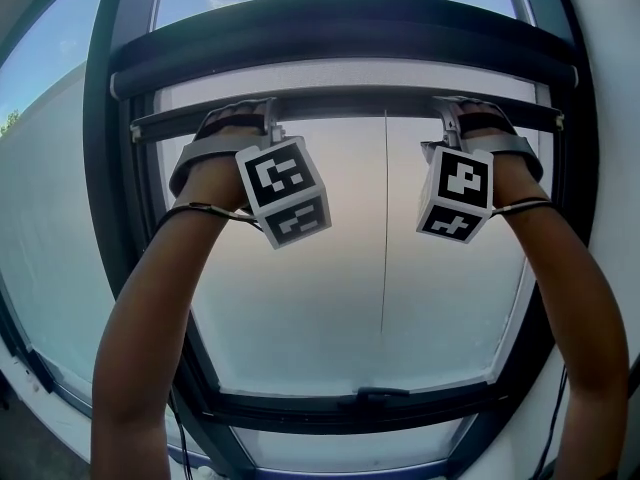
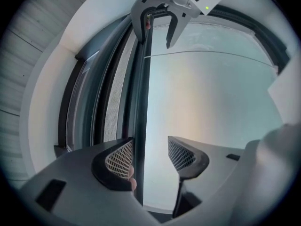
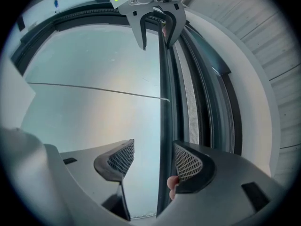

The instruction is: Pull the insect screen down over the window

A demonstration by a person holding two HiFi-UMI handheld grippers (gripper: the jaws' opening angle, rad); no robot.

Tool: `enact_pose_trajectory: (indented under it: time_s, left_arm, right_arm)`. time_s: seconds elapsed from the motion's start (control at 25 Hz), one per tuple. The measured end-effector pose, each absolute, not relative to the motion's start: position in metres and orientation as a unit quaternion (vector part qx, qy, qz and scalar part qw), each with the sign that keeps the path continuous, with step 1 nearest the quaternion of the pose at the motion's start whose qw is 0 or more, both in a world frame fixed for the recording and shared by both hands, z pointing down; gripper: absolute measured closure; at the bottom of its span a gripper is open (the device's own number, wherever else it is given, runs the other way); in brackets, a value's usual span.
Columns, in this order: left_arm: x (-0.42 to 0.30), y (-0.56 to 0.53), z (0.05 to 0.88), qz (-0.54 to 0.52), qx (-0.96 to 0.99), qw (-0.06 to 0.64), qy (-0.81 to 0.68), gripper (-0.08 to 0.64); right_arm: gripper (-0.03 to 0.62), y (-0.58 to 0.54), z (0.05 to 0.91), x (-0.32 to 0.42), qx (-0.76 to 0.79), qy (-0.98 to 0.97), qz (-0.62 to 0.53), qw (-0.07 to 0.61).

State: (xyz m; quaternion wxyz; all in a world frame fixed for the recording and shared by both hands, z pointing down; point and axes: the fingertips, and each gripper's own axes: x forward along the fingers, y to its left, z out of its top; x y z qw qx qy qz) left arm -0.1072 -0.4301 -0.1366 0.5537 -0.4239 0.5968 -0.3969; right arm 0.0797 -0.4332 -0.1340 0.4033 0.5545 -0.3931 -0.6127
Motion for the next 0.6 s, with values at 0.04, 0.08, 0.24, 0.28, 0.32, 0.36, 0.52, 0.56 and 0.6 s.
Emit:
enact_pose_trajectory:
  time_s: [0.04, 0.08, 0.24, 0.28, 0.32, 0.36, 0.52, 0.56, 0.6]
  left_arm:
    - [-0.108, -0.430, -0.133, -0.400, -0.425, 0.554, 0.594, 0.334]
    - [-0.108, -0.429, -0.128, -0.403, -0.427, 0.553, 0.591, 0.334]
    - [-0.110, -0.431, -0.107, -0.409, -0.427, 0.559, 0.581, 0.334]
    - [-0.109, -0.431, -0.103, -0.408, -0.427, 0.563, 0.578, 0.334]
    - [-0.107, -0.430, -0.099, -0.408, -0.429, 0.564, 0.575, 0.334]
    - [-0.106, -0.430, -0.093, -0.411, -0.435, 0.563, 0.571, 0.334]
    - [-0.109, -0.429, -0.075, -0.418, -0.444, 0.555, 0.565, 0.334]
    - [-0.110, -0.430, -0.072, -0.419, -0.446, 0.554, 0.564, 0.334]
    - [-0.110, -0.430, -0.070, -0.421, -0.449, 0.551, 0.563, 0.334]
  right_arm:
    - [0.351, -0.433, -0.129, 0.079, 0.552, -0.397, -0.609, 0.408]
    - [0.351, -0.433, -0.124, 0.079, 0.548, -0.401, -0.607, 0.413]
    - [0.351, -0.433, -0.103, 0.079, 0.536, -0.410, -0.604, 0.423]
    - [0.351, -0.433, -0.100, 0.080, 0.536, -0.411, -0.605, 0.422]
    - [0.351, -0.432, -0.097, 0.081, 0.536, -0.411, -0.605, 0.421]
    - [0.351, -0.431, -0.092, 0.081, 0.537, -0.412, -0.605, 0.420]
    - [0.351, -0.431, -0.076, 0.079, 0.538, -0.421, -0.602, 0.414]
    - [0.351, -0.431, -0.073, 0.078, 0.537, -0.425, -0.600, 0.414]
    - [0.351, -0.431, -0.070, 0.078, 0.535, -0.428, -0.598, 0.415]
